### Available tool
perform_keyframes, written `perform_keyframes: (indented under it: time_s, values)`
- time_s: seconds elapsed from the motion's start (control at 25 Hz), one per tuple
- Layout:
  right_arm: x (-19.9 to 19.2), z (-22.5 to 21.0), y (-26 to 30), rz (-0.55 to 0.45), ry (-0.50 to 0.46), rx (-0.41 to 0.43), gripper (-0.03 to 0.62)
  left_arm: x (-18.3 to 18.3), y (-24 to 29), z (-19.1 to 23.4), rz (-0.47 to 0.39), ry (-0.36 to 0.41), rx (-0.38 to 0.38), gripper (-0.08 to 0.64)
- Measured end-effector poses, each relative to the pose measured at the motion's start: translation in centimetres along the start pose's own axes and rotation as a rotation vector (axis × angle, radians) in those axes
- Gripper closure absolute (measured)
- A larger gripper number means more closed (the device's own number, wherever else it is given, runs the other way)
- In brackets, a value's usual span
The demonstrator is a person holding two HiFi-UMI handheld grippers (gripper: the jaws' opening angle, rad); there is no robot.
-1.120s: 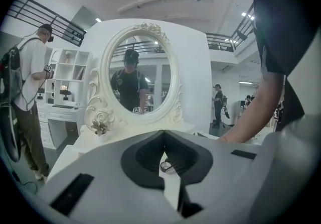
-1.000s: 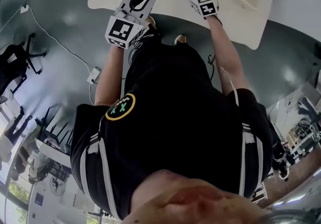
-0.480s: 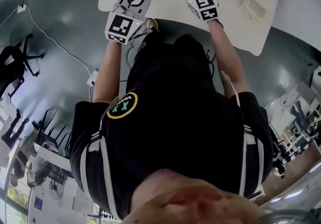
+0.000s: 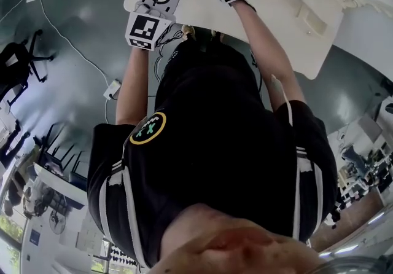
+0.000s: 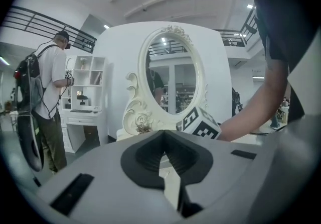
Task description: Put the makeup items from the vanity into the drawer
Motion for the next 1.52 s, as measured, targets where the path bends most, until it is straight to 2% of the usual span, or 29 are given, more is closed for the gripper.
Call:
perform_keyframes:
  time_s: [0.24, 0.48, 0.76, 0.88, 1.0, 1.2, 1.28, 1.52]
  values:
    - [-0.3, -0.7, 3.7, 0.127, 0.033, 0.058, 0.359, 0.2, 0.2, -0.2, 0.006, -0.007, 0.020, 0.541]
    - [0.1, -1.9, 5.4, 0.213, 0.105, 0.048, 0.359, 0.1, 0.5, 0.3, 0.009, -0.019, 0.023, 0.541]
    - [-0.1, -2.1, 6.1, 0.227, 0.105, 0.034, 0.357, 0.6, 1.4, -0.1, -0.011, -0.012, -0.001, 0.541]
    - [0.0, -1.7, 5.6, 0.200, 0.079, 0.058, 0.348, 0.6, 1.4, 0.0, -0.006, -0.012, 0.001, 0.541]
    - [0.1, -1.2, 4.5, 0.168, 0.064, 0.085, 0.296, 0.2, 1.2, 0.2, 0.008, -0.021, 0.012, 0.541]
    - [0.6, -0.2, 0.7, 0.088, 0.042, 0.088, 0.295, 0.4, 1.4, -0.1, -0.003, -0.014, -0.002, 0.541]
    - [1.0, -0.1, -1.4, 0.034, 0.025, 0.075, 0.307, 0.7, 1.6, -0.2, -0.006, -0.009, -0.006, 0.541]
    - [3.7, 0.7, -9.6, -0.195, -0.050, 0.031, 0.401, 2.2, 2.4, -0.8, -0.037, -0.002, -0.032, 0.541]
Point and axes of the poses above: the fingertips, and each gripper's own axes: y forward along the fingers, z to its left, x out of its top, the point moved 10 cm from there along -y, backward along the fingers, and after that the axes turned 8 degrees about x, right-handed, at the moved point
